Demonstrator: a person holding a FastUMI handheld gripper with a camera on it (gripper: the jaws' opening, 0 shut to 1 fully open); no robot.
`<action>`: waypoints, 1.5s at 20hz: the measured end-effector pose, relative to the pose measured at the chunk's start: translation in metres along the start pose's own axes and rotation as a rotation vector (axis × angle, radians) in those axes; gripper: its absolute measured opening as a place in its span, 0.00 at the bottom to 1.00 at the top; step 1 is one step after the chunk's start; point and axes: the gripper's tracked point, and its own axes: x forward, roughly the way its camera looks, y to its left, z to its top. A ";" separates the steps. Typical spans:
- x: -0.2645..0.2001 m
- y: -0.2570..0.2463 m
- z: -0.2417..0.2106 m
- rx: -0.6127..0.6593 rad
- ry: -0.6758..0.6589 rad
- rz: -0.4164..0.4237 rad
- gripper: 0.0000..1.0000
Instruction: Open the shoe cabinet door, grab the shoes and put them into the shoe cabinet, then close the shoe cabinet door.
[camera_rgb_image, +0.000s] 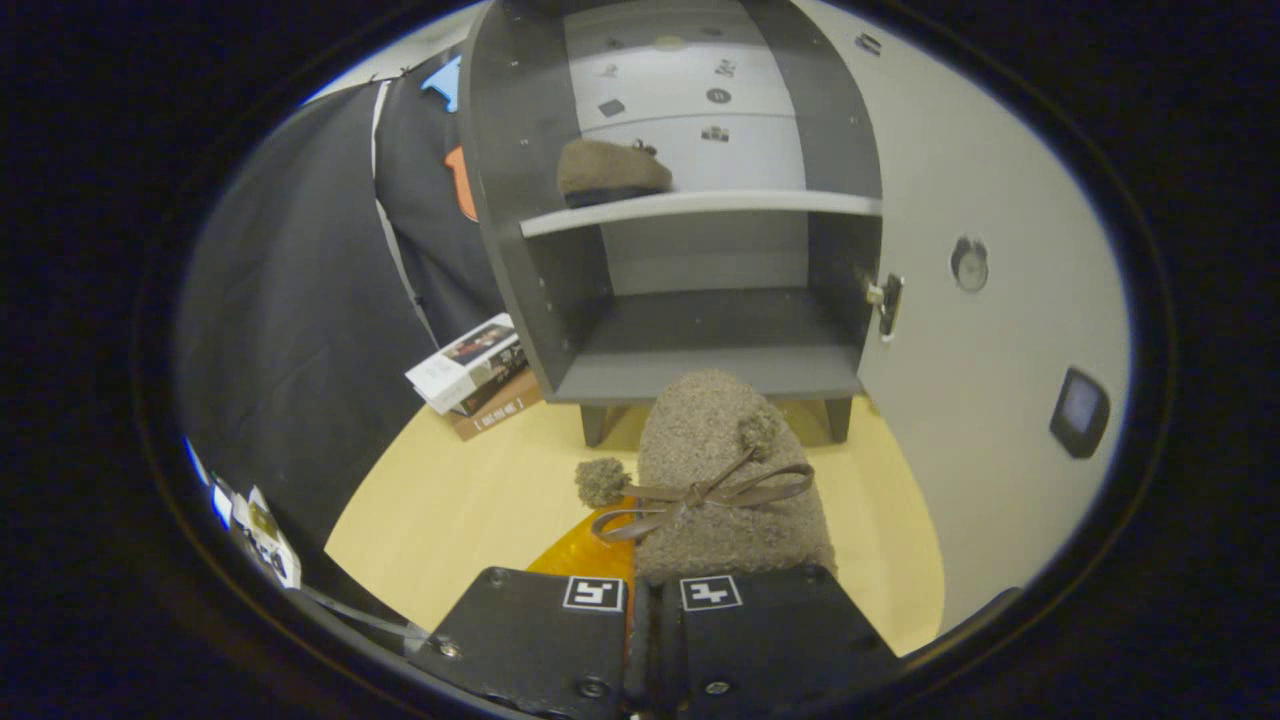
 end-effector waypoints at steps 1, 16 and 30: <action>-0.007 0.000 0.013 -0.007 -0.022 -0.003 0.08; -0.008 0.012 0.230 -0.066 -0.276 -0.040 0.08; 0.135 -0.037 0.365 -0.038 -0.329 -0.089 0.08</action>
